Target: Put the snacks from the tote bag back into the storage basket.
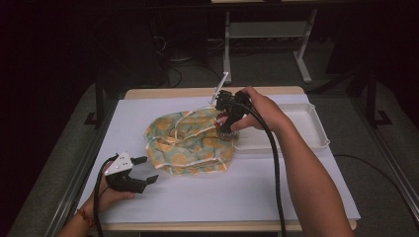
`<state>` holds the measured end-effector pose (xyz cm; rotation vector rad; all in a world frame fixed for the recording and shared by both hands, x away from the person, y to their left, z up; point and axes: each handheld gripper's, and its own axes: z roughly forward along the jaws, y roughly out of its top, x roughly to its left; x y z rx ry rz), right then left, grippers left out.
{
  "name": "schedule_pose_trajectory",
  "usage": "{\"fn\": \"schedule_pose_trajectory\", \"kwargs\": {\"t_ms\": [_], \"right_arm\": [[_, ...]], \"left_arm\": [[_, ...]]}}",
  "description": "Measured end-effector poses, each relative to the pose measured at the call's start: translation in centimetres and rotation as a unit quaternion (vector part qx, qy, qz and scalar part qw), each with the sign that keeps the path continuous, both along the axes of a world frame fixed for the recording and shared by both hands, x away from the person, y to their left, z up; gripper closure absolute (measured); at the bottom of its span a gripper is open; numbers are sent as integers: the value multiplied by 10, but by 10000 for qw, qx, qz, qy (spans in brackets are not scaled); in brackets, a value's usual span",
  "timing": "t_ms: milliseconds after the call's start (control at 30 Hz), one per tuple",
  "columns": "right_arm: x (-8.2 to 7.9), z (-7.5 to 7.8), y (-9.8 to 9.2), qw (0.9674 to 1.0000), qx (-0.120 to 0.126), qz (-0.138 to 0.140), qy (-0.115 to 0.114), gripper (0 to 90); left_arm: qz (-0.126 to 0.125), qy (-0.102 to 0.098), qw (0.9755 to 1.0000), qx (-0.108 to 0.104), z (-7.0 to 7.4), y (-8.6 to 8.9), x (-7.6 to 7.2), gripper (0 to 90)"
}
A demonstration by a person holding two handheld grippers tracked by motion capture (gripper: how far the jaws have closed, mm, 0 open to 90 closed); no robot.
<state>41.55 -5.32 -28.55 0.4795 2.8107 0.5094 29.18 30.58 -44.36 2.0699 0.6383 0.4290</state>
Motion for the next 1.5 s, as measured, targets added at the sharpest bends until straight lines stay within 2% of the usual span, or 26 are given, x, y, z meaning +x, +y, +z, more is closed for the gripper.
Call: {"fn": "schedule_pose_trajectory", "kwargs": {"t_ms": [300, 1000, 1133, 1500], "right_arm": [[1, 4, -15, 10000, 44, -4, 30, 260], [2, 2, -48, 9998, -35, -184, 71, 260], [3, 0, -55, 9995, -104, -296, 46, 260], [16, -23, -76, 9980, -282, -485, 292, 260]], "left_arm": [[-8, 13, 10000, 3, 0, -1, 0, 194], [-12, 12, 10000, -21, 0, -1, 0, 194], [-24, 0, 10000, -25, 0, -1, 0, 194], [-14, 4, 10000, -18, 1, 0, -3, 194]]}}
